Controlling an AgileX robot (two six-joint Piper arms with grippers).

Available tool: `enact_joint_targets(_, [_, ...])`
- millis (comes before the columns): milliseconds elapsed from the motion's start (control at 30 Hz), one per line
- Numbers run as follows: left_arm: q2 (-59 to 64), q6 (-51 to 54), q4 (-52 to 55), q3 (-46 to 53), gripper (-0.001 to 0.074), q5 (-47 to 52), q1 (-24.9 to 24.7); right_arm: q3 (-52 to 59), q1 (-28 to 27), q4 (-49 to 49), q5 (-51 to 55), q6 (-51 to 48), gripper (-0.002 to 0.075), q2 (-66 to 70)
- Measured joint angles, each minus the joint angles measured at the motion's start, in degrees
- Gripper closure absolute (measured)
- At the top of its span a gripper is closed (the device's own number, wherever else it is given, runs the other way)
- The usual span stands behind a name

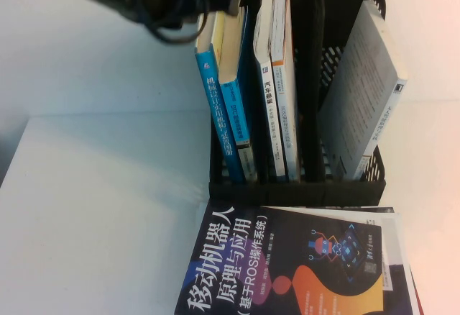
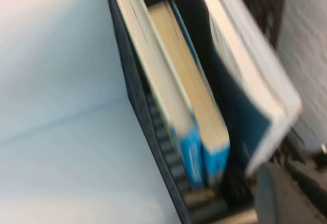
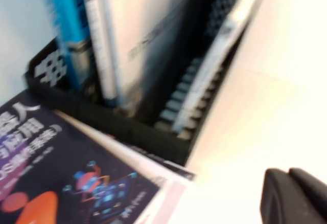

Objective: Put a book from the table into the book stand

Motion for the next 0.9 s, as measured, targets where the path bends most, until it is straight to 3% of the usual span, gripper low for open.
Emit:
enact_joint_targets(233, [-17.81, 0.63, -7.79, 35.27, 0.0736, -17.13, 0.00, 7.62, 0.00, -8.89, 1.56, 9.74, 0.0729, -16.18])
enact_joint_targets(433, [-30.94, 1.98, -14.29, 57.25, 0.0736, -30.49, 0.00, 14.67, 0.00, -9.75, 2.29, 12.41, 0.0729, -24.58])
enact_joint_targets(600, [-37.40, 1.98, -16.27, 65.61, 0.0737, -34.64, 0.00, 17.83, 0.00, -9.86, 3.09, 12.63, 0.0729, -25.30])
enact_joint_targets(900, [-39.20, 1.98, -16.39, 66.68, 0.0737, -35.65, 0.00, 21.17, 0.00, -9.86, 5.30, 12.63, 0.0729, -25.30])
